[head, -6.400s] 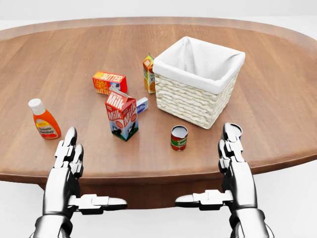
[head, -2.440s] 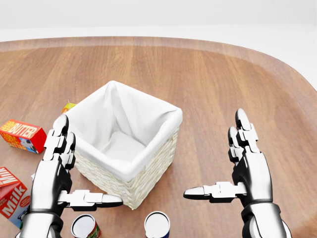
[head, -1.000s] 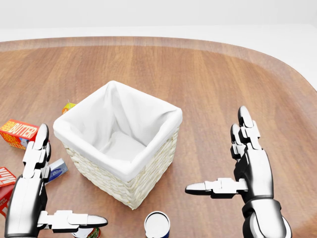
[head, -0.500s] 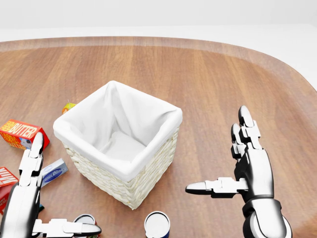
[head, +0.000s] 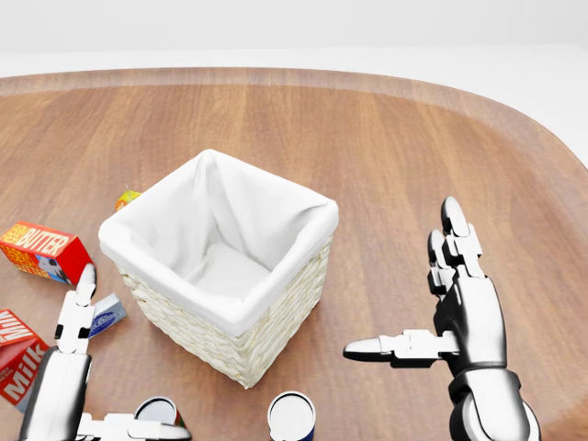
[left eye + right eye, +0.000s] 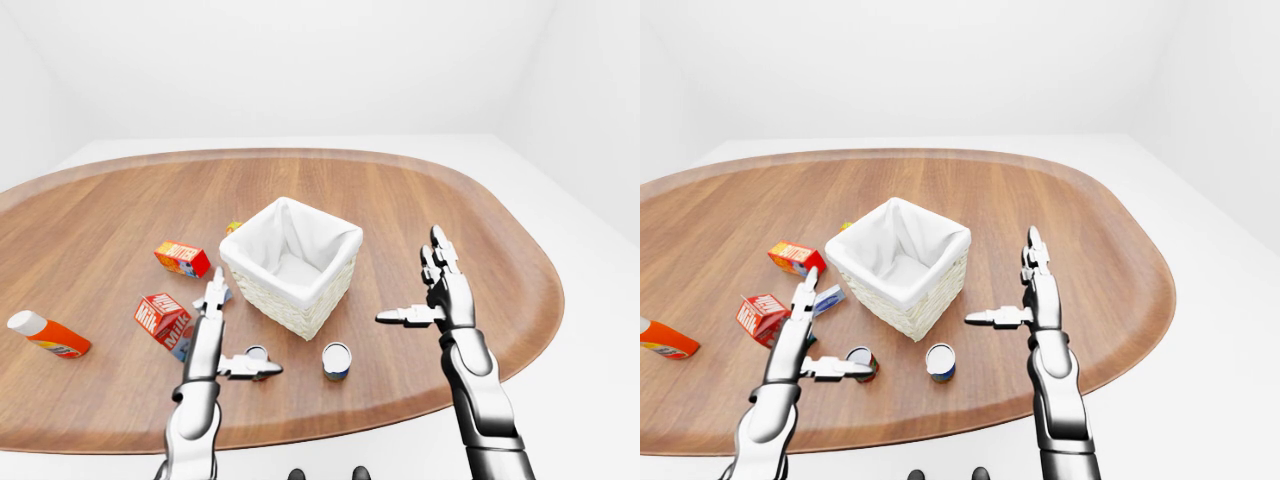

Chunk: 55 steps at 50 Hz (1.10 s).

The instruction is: Pick up the tomato sauce, and put it in the basket.

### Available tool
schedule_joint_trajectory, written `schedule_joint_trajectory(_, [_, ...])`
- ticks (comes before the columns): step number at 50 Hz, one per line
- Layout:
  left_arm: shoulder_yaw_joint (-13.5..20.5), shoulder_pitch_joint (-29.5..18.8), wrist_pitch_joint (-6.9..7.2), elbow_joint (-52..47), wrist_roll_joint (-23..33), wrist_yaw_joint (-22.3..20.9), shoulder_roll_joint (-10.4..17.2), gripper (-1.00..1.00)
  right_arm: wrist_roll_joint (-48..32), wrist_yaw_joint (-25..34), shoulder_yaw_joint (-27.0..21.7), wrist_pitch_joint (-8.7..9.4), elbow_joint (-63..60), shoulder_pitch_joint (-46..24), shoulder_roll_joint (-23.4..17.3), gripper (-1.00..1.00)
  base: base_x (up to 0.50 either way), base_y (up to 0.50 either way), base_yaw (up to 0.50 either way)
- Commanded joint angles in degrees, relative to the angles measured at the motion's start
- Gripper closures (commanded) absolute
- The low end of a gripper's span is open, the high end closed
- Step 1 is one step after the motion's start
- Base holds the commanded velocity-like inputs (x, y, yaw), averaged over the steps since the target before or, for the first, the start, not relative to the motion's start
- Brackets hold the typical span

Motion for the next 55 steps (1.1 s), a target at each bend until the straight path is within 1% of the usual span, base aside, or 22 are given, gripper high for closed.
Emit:
schedule_joint_trajectory(1, [-1.21, -0.11, 0.0, 2.56, 1.69, 0.97, 0.2, -1.0, -0.03, -0.05, -0.06, -0.02, 0.22, -0.15, -0.03, -1.0, 0.0, 0.0, 0.0])
schedule_joint_trajectory(6, [-1.81, -0.11, 0.0, 3.02, 1.82, 1.03, 0.18, -1.0, -0.12, -0.01, -0.01, -0.62, 0.78, -0.14, -0.02, -1.0, 0.0, 0.0, 0.0])
schedule_joint_trajectory(7, [-1.93, -0.14, 0.0, 2.97, 1.88, 0.97, 0.19, -1.0, -0.09, -0.01, -0.02, -0.36, 0.5, -0.13, -0.04, -1.0, 0.0, 0.0, 0.0])
schedule_joint_trajectory(11, [-1.89, -0.25, 0.0, 3.52, 1.74, 1.17, 0.31, -1.0, -0.08, -0.06, -0.07, -0.48, 0.86, -0.32, -0.05, -1.0, 0.0, 0.0, 0.0])
schedule_joint_trajectory(19, [-1.87, -0.45, 0.0, 4.68, 1.66, 1.61, 0.45, -1.0, -0.07, -0.01, -0.07, -0.05, 0.33, -0.2, -0.08, -1.0, 0.0, 0.0, 0.0])
schedule_joint_trajectory(20, [-1.75, -0.56, 0.0, 4.93, 1.66, 1.72, 0.5, -1.0, 0.01, -0.03, -0.15, 0.41, -0.04, -0.26, -0.13, -1.0, 0.0, 0.0, 0.0])
schedule_joint_trajectory(23, [-1.72, -0.56, 0.0, 4.98, 1.77, 1.81, 0.49, -1.0, 0.08, -0.07, -0.24, 0.66, -0.25, -0.28, -0.15, -1.0, 0.0, 0.0, 0.0])
schedule_joint_trajectory(26, [-1.71, -0.66, 0.0, 5.53, 1.9, 2.06, 0.55, -1.0, 0.04, -0.08, -0.24, 0.0, 0.69, -0.56, -0.12, -1.0, 0.0, 0.0, 0.0])
schedule_joint_trajectory(34, [-1.7, -0.79, 0.0, 6.14, 1.84, 2.11, 0.59, -1.0, 0.1, -0.13, -0.22, 0.17, 0.46, -0.52, -0.17, -1.0, 0.0, 0.0, 0.0])
schedule_joint_trajectory(36, [-1.47, -0.93, 0.0, 7.13, 1.72, 2.42, 0.72, -1.0, 0.01, -0.09, -0.13, -0.32, 0.85, -0.47, -0.11, -1.0, 0.0, 0.0, 0.0])
schedule_joint_trajectory(39, [-1.35, -1.33, 0.0, 8.74, 1.58, 2.88, 0.8, -1.0, 0.01, -0.09, -0.13, -0.24, 0.84, -0.52, -0.13, -1.0, 0.0, 0.0, 0.0])
schedule_joint_trajectory(42, [-1.43, -1.13, 0.0, 8.23, 0.66, 2.15, 0.52, -1.0, 0.06, -0.11, -0.16, -0.08, 0.75, -0.58, -0.15, -1.0, 0.0, 0.0, 0.0])
schedule_joint_trajectory(47, [-1.62, -1.21, 0.0, 8.8, 0.66, 2.37, 0.62, -1.0, -0.02, -0.09, -0.07, -0.06, 0.48, -0.36, -0.12, -1.0, 0.0, 0.0, 0.0])
schedule_joint_trajectory(51, [-1.24, -1.45, 0.0, 9.8, 0.51, 2.72, 0.87, -1.0, 0.04, -0.03, -0.16, 0.41, -0.07, -0.28, -0.15, -1.0, 0.0, 0.0, 0.0])
schedule_joint_trajectory(55, [-0.96, -1.94, 0.0, 11.93, 0.36, 3.35, 1.07, -1.0, -0.05, -0.07, -0.13, -0.24, 0.75, -0.42, -0.1, -1.0, 0.0, 0.0, 0.0])
